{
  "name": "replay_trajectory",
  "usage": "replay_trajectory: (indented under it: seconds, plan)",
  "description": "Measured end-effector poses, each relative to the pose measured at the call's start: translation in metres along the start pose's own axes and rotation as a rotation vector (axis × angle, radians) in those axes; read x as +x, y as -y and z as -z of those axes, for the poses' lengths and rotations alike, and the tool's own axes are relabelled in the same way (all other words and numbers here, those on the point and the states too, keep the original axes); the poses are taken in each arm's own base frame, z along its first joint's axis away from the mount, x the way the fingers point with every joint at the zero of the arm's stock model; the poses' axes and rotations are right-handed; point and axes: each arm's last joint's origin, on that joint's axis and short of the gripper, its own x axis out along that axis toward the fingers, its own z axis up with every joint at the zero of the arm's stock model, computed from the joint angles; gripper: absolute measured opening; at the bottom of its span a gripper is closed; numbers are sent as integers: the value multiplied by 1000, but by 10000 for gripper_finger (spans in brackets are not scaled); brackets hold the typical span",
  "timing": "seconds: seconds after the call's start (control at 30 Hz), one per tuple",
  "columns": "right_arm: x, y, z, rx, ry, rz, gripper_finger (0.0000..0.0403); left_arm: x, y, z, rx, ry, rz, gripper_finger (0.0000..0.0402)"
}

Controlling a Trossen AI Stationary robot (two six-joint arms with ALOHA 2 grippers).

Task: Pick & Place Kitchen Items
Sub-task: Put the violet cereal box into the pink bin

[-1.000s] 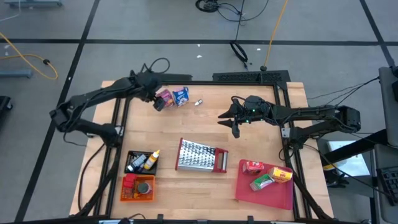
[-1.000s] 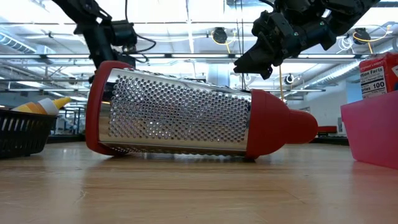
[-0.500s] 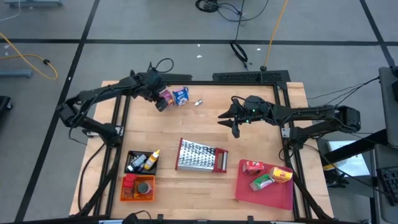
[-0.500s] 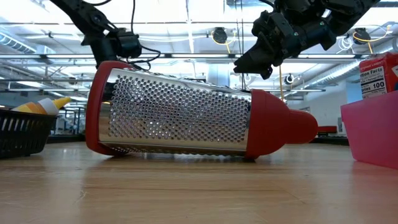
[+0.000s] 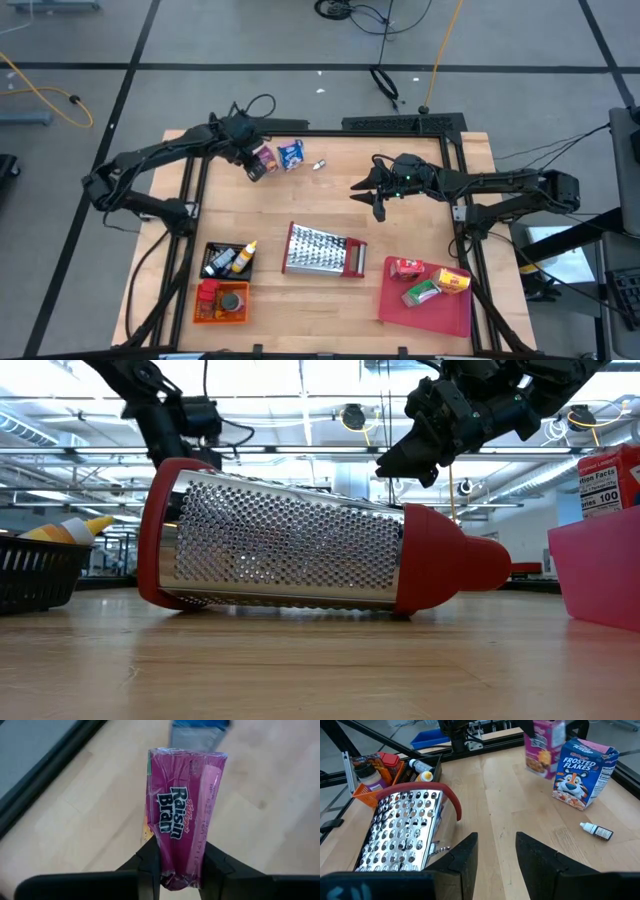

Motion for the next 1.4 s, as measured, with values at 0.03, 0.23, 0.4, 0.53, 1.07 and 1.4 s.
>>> replay_trajectory:
  seconds: [0.03,0.23,0.4,0.53,1.07,1.4]
  plan:
    - [0,0,0,0,0,0,128,-6,3,2,-3,-6,6,81]
    - [0,0,0,2,1,0,128,-48,37,7,31,-46,112,79]
    - [0,-4,-6,-16,62,-48,128,-84,88,-2,152,42,217,79]
    - [1,-14,-12,-44,127,-121,128,-101,134,-14,246,155,260,79]
    - [3,-47,-17,-147,207,-224,168,-63,243,-53,414,159,282,78]
    - [5,-58,-14,-170,210,-218,234,-51,261,-69,437,158,299,78]
